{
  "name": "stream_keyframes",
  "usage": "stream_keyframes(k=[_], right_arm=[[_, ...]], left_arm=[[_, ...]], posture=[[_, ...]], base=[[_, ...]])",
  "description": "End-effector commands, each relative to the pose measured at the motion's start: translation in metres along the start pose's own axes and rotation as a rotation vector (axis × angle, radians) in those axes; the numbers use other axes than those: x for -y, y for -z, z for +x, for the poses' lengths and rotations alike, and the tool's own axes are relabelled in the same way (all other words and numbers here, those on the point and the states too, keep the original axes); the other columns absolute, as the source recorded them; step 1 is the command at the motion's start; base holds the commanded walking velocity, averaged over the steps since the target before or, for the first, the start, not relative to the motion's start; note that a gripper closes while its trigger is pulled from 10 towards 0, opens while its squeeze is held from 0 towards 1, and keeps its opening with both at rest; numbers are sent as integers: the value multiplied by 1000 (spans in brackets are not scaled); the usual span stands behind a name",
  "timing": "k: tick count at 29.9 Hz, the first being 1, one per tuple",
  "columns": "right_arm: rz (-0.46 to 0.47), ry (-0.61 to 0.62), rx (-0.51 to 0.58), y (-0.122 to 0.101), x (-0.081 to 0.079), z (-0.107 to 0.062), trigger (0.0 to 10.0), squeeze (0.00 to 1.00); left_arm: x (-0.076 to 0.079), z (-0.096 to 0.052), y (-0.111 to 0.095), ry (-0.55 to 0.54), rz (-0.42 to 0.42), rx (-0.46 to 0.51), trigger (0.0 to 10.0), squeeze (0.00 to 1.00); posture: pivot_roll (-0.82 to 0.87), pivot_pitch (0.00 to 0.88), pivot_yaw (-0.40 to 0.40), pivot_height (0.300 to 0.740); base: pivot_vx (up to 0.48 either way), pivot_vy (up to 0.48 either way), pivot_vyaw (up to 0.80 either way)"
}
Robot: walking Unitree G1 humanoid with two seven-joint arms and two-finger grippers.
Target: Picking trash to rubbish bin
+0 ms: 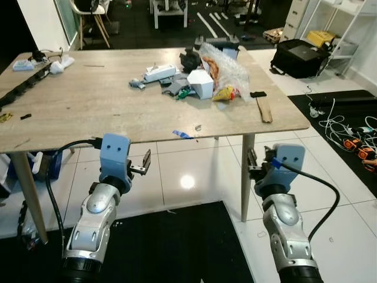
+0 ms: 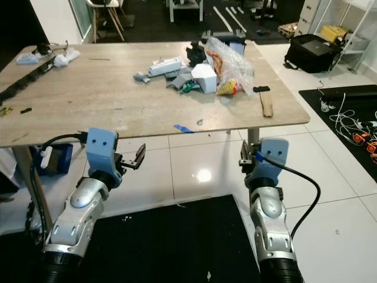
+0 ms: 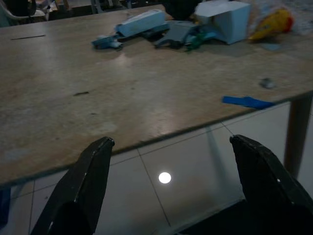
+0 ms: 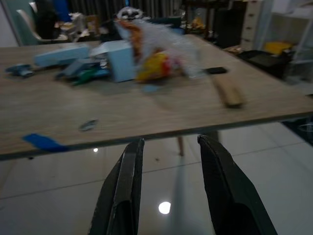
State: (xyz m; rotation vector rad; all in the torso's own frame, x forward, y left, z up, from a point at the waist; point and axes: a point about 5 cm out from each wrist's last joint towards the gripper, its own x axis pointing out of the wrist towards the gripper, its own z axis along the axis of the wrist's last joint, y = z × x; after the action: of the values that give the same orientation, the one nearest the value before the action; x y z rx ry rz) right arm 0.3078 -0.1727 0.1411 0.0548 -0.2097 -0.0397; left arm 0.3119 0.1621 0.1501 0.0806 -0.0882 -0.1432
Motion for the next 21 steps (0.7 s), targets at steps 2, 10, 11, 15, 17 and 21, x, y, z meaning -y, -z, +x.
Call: stream_keyframes(k=[2, 10, 11, 15, 17, 21], right_arm=[[1, 2, -13, 1, -1, -1, 10000, 0], [0, 7, -15, 1, 0, -1, 10000, 0], [0, 7, -16, 1, 0, -1, 10000, 0], [1, 11, -18, 1, 1, -1, 10000, 0], [2, 7, -18, 1, 0, -1, 10000, 0], [-2, 3, -20, 2, -1, -2, 10000, 0]], left_arm=[[-2, -1, 3, 2, 1, -20, 10000, 0], [-1, 0, 3, 1, 0, -22, 10000, 0], [-1, -1, 4, -1, 0, -22, 10000, 0], [0, -1, 4, 0, -2, -25, 10000, 0], [-1, -1, 4, -5, -3, -23, 10000, 0], [-1, -2, 5, -11, -5, -25, 10000, 0]], posture=[[-65, 107, 6, 740], [-69, 113, 5, 740], [-68, 110, 8, 740], [-69, 116, 2, 740], [-69, 116, 2, 740], [-70, 116, 4, 740]], base=[[296, 0, 0], [300, 0, 0], [296, 0, 0], [299, 0, 0], [300, 0, 0], [296, 0, 0]])
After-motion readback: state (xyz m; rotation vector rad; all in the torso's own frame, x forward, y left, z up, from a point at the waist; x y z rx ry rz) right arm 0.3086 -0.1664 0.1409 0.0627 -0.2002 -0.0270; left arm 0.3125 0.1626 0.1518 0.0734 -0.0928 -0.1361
